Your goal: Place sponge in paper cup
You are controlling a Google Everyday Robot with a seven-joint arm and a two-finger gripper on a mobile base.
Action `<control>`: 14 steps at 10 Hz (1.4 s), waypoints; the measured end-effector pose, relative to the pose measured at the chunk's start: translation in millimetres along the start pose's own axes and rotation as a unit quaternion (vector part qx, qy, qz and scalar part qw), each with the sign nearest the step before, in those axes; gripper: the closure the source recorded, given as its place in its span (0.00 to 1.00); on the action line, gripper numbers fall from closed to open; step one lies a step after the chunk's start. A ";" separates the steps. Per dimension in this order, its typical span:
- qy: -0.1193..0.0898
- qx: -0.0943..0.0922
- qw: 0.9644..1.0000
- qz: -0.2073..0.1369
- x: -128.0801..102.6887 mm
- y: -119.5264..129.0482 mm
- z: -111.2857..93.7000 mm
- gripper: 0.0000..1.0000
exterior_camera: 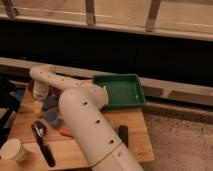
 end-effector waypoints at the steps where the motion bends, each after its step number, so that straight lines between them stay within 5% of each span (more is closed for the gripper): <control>1: 0.004 0.002 1.000 0.001 4.3 -1.6 -1.7 0.26; 8: 0.027 0.022 0.999 0.017 21.5 -3.4 -18.2 0.94; 12: 0.039 0.047 0.997 0.040 10.3 -8.1 -53.3 1.00; 14: 0.034 0.075 0.993 0.079 6.2 -9.6 -79.2 1.00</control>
